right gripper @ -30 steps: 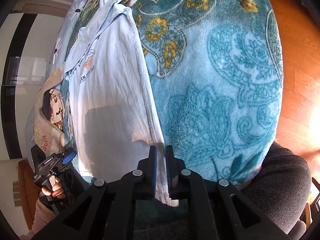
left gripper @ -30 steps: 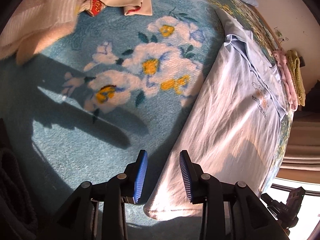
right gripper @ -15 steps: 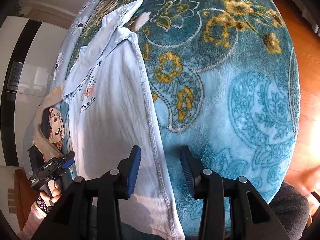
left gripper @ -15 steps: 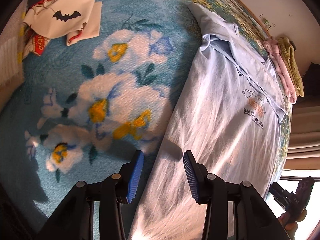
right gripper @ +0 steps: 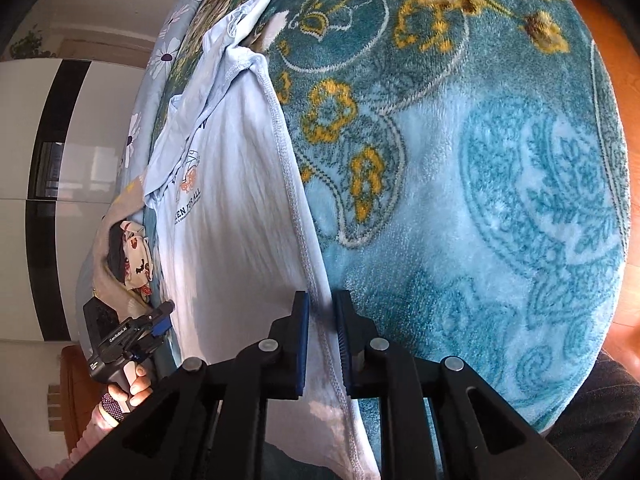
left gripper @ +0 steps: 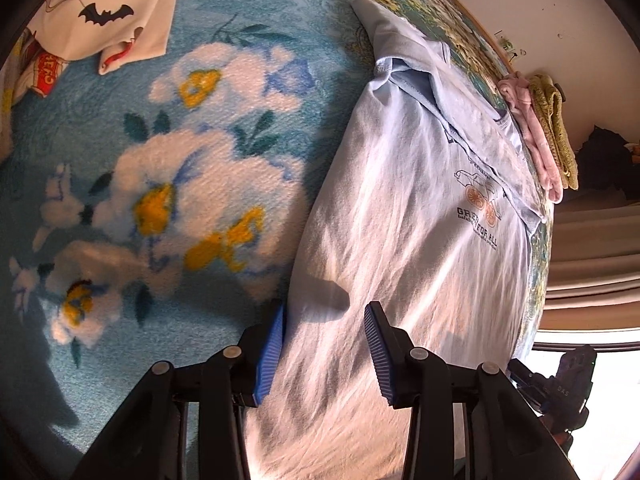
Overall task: Fold clothes
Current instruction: 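Grasp the light-blue t-shirt hem with the left gripper and fold it over the body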
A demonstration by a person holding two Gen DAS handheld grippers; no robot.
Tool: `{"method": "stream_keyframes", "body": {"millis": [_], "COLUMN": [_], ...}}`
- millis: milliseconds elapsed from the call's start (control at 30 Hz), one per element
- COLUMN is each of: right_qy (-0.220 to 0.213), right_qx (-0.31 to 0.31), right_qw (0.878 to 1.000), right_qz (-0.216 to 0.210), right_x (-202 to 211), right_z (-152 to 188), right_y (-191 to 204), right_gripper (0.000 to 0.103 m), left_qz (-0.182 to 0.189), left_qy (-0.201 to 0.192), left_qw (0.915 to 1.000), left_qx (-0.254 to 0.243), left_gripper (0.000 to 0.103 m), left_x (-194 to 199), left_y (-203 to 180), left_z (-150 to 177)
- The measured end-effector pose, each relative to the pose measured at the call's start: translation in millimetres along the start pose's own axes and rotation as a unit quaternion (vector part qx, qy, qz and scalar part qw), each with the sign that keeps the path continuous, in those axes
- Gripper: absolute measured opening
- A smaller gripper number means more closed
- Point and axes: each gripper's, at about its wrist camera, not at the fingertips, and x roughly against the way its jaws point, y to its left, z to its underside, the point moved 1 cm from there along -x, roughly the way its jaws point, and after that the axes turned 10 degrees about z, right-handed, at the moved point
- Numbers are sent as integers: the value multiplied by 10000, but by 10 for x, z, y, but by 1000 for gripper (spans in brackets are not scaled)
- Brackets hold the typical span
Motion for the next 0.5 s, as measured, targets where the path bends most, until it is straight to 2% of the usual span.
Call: {"method": "stream_keyframes", "body": {"millis": [267,333,367,500], "right_qy": [67,134,170,228], "right_qx": [-139,-161,-159,-111], "right_qw": [9997,9994,9994,9995], "right_qz": [-215,-268,-271,-207], "right_x": [-67,-67,-71,-81], "right_z": [-43,-21,-9,18], "right_y": [21,-1,-7,11], "right_gripper": [14,12,5,2], "left_qz": [90,76,69,-41], "left_qy": [-60,-118,-146,-74], "left_qw": [9998,9997,9996,9998], "left_qx": [165,215,240,200], "left_gripper": [42,31,27,6], "left_x": [64,60,59,71], "left_y": [29,36,40,74], "left_z": [8,62,89,121]}}
